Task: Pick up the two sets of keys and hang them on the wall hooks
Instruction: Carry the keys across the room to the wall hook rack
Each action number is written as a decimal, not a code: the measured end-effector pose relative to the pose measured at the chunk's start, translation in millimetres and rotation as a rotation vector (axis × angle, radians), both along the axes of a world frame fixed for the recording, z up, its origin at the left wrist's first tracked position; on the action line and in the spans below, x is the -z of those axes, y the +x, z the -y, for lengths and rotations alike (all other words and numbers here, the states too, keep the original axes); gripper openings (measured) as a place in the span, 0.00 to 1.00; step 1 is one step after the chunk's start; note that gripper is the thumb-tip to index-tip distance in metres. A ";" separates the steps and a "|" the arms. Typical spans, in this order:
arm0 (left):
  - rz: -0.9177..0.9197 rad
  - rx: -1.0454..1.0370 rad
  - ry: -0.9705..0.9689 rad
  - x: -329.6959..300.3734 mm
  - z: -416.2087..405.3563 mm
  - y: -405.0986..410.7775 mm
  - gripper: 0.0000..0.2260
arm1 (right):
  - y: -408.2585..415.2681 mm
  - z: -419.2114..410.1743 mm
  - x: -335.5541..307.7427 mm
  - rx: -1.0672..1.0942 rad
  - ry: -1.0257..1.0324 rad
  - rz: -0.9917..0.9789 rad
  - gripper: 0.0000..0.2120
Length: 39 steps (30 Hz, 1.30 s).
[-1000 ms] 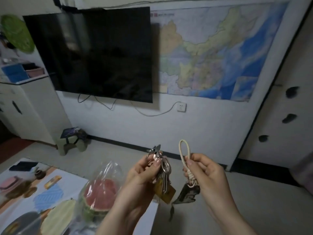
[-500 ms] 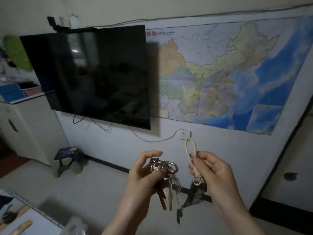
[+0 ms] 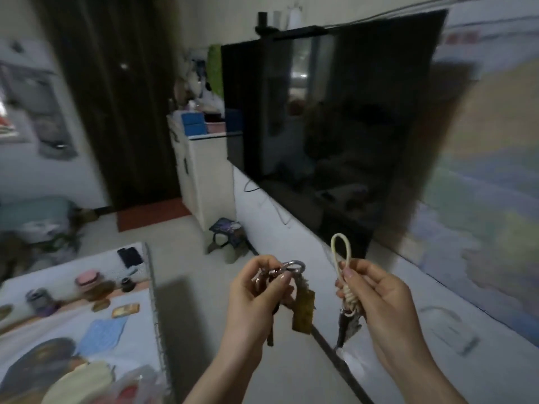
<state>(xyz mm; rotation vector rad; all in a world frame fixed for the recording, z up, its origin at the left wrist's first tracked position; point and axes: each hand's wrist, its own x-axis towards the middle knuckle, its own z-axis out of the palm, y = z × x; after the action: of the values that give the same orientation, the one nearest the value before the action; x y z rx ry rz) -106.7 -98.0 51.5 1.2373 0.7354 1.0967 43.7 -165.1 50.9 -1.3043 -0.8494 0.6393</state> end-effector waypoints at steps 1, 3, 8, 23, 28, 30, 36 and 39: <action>-0.006 -0.035 0.002 0.3 -14.3 0.7 0.08 | 2.3 -21.1 0.2 -0.051 0.003 -0.018 0.07; -0.022 -0.085 0.015 3.4 -48.3 2.3 0.05 | 5.9 -65.4 1.3 -0.143 0.020 -0.034 0.09; -0.002 -0.152 0.044 14.7 -151.7 13.6 0.05 | 15.3 -184.9 9.3 -0.274 0.046 -0.003 0.09; -0.098 -0.372 0.086 2.7 -498.2 31.5 0.08 | 25.7 -572.6 -4.8 -0.508 0.093 0.013 0.09; -0.156 -0.572 0.140 1.8 -637.4 19.1 0.08 | 14.5 -722.2 -8.7 -0.599 0.126 0.008 0.08; -0.133 -0.609 0.129 -4.0 -688.0 8.9 0.09 | 5.9 -780.6 -14.3 -0.631 0.131 0.007 0.06; 0.027 -0.697 0.025 -12.0 -814.8 -30.8 0.12 | -38.3 -932.4 -14.6 -0.718 0.110 0.020 0.07; 0.059 -0.739 0.015 -9.7 -885.5 -51.1 0.12 | -60.7 -1003.0 -10.4 -0.738 0.132 0.027 0.08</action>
<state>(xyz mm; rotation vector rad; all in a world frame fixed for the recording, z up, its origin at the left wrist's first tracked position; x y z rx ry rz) -157.8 787.5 61.2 0.9478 1.1855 1.7260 -17.0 837.9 61.2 -0.8590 -1.3858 1.1168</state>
